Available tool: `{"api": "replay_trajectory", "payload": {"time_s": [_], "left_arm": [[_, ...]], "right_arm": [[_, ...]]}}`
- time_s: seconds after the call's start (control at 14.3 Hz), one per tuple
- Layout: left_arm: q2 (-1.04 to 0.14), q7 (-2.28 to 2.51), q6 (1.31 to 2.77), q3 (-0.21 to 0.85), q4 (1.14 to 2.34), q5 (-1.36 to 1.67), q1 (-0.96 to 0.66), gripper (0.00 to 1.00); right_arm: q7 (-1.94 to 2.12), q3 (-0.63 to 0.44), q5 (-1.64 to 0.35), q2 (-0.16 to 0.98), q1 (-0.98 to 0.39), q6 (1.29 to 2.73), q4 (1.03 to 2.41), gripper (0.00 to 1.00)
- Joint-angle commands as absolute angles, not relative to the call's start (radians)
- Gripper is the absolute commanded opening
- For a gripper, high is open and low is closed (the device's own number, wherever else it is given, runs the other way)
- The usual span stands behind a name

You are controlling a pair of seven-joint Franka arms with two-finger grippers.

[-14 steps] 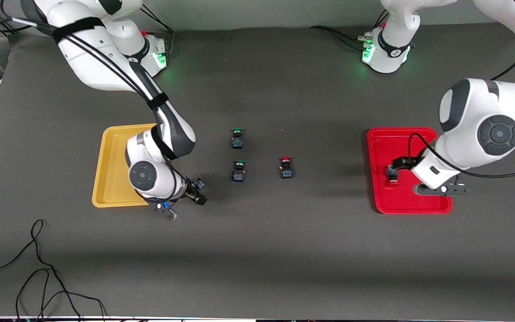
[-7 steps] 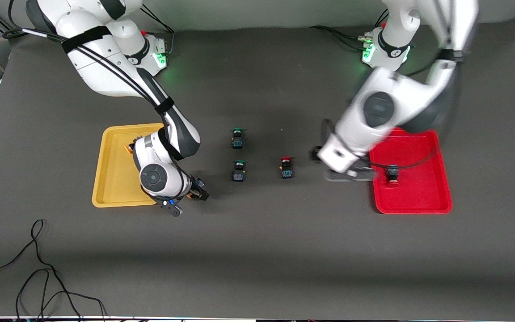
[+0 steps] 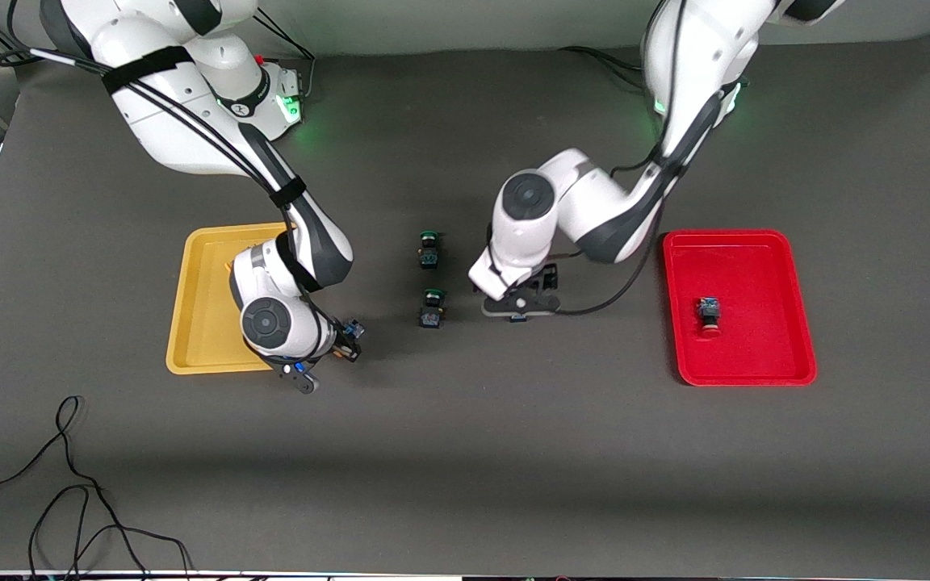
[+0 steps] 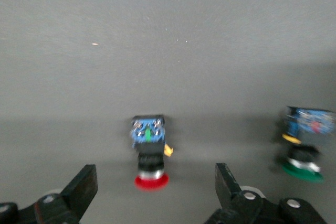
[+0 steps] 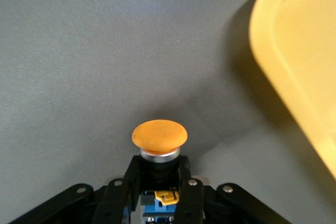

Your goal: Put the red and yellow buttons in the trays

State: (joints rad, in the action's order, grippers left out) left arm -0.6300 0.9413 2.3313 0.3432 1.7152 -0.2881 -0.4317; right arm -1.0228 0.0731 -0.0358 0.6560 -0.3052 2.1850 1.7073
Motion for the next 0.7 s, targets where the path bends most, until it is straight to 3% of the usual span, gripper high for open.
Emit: {"api": "replay_trajectory", "payload": {"time_s": [0.0, 0.07, 0.21, 0.35, 0.49, 0.63], "left_arm": [[-0.735, 0.986, 2.371, 0.322, 1.644, -0.341, -0.451, 1.0], [-0.741, 0.986, 2.373, 0.318, 1.646, -0.341, -0.451, 0.98], [-0.741, 0.989, 2.373, 0.318, 1.646, -0.339, -0.451, 0.86], [-0.75, 1.003, 2.373, 0.314, 1.646, -0.339, -0.449, 0.67], [-0.755, 1.011, 2.372, 0.311, 1.646, -0.339, -0.449, 0.41], [-0.75, 1.034, 2.37, 0.302, 1.643, -0.337, -0.449, 0.27]], "right_arm": [[-1.039, 0.066, -0.029, 0.545, -0.305, 2.102, 1.713, 0.07], [-1.034, 0.064, -0.029, 0.507, -0.29, 2.074, 1.712, 0.07], [-0.997, 0.067, -0.029, 0.422, -0.23, 2.016, 1.713, 0.07], [-0.925, 0.067, -0.032, 0.349, -0.174, 1.977, 1.727, 0.09], [-0.865, 0.064, -0.034, 0.298, -0.135, 1.959, 1.762, 0.09], [-0.792, 0.061, -0.034, 0.301, -0.097, 1.98, 1.816, 0.09]]}}
